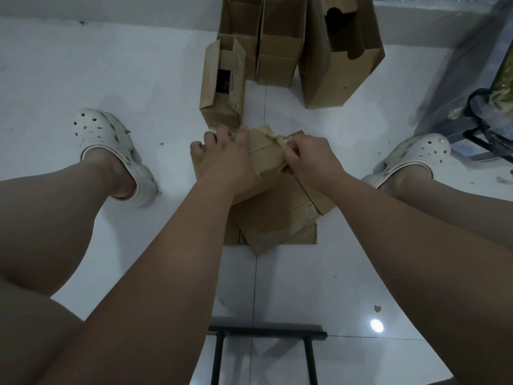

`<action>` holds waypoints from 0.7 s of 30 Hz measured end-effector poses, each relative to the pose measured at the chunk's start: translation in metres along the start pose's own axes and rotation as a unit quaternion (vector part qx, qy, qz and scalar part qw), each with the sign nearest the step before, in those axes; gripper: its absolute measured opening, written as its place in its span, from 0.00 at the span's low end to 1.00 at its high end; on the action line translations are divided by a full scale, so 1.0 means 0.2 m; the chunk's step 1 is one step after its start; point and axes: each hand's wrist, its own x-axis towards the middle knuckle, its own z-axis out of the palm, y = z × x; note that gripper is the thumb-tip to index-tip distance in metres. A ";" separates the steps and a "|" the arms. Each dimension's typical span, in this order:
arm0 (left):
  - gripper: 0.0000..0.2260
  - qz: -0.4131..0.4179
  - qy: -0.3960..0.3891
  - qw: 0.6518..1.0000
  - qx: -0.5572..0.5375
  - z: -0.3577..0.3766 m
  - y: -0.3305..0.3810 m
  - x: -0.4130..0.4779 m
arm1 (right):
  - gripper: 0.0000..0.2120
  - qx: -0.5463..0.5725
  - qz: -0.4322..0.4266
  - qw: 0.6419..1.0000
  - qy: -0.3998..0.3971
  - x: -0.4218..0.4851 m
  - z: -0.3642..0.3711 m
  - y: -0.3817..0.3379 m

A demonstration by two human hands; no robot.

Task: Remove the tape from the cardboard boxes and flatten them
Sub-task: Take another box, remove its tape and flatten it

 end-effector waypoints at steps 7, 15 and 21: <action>0.40 0.004 0.011 1.000 -0.010 -0.02 0.01 -0.02 | 0.14 0.082 0.031 0.996 0.033 0.00 0.00 0.05; 0.40 0.020 -0.008 1.000 -0.014 -0.06 -0.03 0.01 | 0.16 -0.002 -0.059 0.998 -0.027 0.07 -0.06 0.03; 0.45 0.046 -0.071 0.996 -0.025 -0.06 -0.06 0.02 | 0.12 -0.153 -0.168 0.973 -0.035 0.06 -0.08 0.02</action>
